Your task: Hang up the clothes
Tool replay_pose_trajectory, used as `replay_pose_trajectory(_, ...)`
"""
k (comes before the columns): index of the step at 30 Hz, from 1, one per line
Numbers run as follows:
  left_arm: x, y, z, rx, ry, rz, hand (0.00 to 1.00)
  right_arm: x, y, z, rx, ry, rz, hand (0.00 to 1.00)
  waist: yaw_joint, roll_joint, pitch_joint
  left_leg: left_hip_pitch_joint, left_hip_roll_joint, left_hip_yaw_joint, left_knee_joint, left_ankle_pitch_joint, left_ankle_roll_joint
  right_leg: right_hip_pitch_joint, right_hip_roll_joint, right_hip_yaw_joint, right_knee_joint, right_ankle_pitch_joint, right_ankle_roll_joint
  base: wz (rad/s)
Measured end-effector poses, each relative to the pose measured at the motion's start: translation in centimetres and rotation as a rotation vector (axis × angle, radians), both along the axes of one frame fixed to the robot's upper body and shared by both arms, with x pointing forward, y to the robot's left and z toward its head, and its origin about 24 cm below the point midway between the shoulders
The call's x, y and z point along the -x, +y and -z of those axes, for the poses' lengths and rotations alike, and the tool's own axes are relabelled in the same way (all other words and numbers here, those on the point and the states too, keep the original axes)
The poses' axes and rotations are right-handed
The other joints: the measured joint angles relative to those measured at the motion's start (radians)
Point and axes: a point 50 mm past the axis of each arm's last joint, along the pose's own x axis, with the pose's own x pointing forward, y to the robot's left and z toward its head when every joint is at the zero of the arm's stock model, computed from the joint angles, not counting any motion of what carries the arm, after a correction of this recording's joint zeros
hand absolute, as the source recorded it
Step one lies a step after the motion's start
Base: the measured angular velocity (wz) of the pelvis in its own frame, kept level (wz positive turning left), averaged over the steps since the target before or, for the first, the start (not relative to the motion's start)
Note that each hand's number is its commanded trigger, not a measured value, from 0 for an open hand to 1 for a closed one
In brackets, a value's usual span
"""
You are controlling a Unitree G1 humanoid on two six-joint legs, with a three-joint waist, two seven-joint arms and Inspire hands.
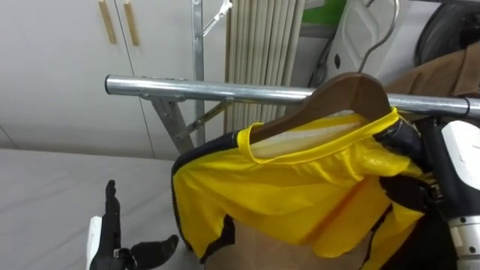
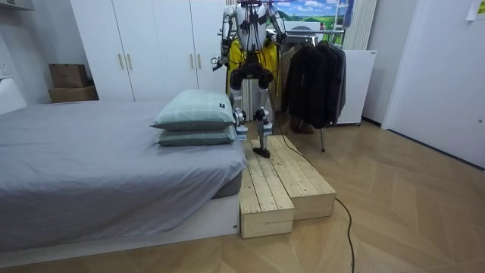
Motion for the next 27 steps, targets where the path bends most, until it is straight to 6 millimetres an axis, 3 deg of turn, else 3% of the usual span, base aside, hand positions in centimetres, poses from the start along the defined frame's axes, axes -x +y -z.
replay_pose_trajectory(7,-0.1,-0.2,-0.2,0.005,-0.015,0.006,0.0,-0.1,0.9,0.4,-0.029,0.03,-0.044,1.0,0.02,0.022,-0.0077,0.015,0.004,0.0,0.0,0.0,0.0,0.024,0.001,0.0,-0.021,0.009,-0.004,0.0)
replay_pose_trajectory(16,0.4,0.0,0.5,0.004,0.02,0.003,0.0,-0.1,1.6,2.1,-0.234,0.137,-0.131,1.0,0.046,0.026,-0.0026,0.03,0.011,-0.005,-0.001,0.002,-0.003,0.044,0.005,-0.001,-0.029,0.015,-0.009,0.0)
replay_pose_trajectory(27,0.2,-0.3,0.4,0.016,0.014,0.021,0.0,0.0,2.2,4.9,-0.317,0.279,-0.16,1.0,0.046,0.023,-0.0015,0.028,0.009,-0.008,0.0,0.002,-0.004,0.045,0.002,-0.008,-0.032,0.021,0.0,0.01)
